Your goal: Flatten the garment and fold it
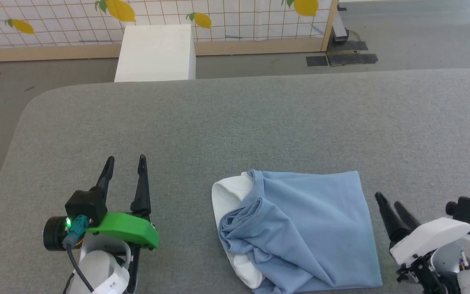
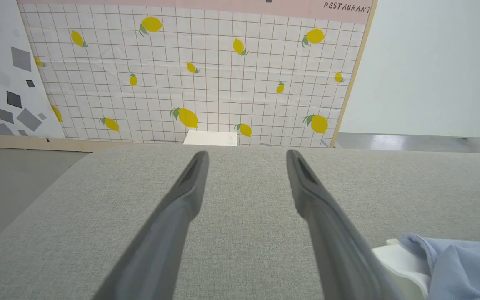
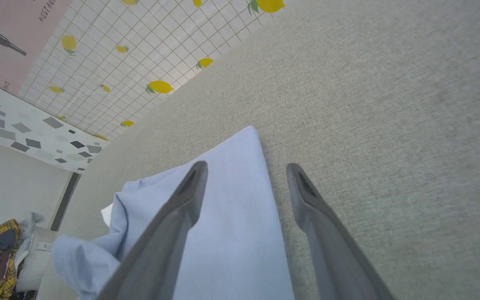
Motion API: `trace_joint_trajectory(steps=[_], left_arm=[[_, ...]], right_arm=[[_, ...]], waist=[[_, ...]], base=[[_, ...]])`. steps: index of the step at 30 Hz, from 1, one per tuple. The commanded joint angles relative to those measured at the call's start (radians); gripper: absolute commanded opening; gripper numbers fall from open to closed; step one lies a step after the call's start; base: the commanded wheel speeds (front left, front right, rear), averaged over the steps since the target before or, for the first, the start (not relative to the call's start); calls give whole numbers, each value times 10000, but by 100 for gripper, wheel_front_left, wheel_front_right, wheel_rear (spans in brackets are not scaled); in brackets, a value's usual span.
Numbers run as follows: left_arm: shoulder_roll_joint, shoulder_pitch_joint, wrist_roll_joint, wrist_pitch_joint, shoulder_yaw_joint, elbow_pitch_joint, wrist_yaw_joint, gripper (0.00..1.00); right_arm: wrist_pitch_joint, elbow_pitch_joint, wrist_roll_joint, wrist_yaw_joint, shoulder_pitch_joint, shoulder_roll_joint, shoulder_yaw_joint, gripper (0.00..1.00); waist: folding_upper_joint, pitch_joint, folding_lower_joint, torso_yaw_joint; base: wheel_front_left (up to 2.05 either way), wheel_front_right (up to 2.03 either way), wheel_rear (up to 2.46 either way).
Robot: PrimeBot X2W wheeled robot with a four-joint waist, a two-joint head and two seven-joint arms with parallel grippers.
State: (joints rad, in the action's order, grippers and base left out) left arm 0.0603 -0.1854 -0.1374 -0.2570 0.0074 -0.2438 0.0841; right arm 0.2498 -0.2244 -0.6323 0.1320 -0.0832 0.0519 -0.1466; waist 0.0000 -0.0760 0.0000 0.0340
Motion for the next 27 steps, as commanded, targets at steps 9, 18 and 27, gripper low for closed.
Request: trace_joint_trajectory(steps=[9, 18, 27], left_arm=[[-79, 75, -89, -47, -3, 24, 24, 100], [-92, 106, -178, -47, -9, 59, -9, 100], [-97, 76, -184, -47, 33, 135, -42, 100]], right_arm=[[1612, -1132, -489, -13, -255, -15, 284, 100], [3249, -1995, -429, -13, -584, -16, 497, 33], [3552, -1184, 841, -13, -1208, -16, 784, 0]], waist=[[0, 36, 0, -147], [0, 27, 0, -310], [0, -138, 0, -219]], base=[[0, 0, 0], [0, 0, 0], [0, 0, 0]])
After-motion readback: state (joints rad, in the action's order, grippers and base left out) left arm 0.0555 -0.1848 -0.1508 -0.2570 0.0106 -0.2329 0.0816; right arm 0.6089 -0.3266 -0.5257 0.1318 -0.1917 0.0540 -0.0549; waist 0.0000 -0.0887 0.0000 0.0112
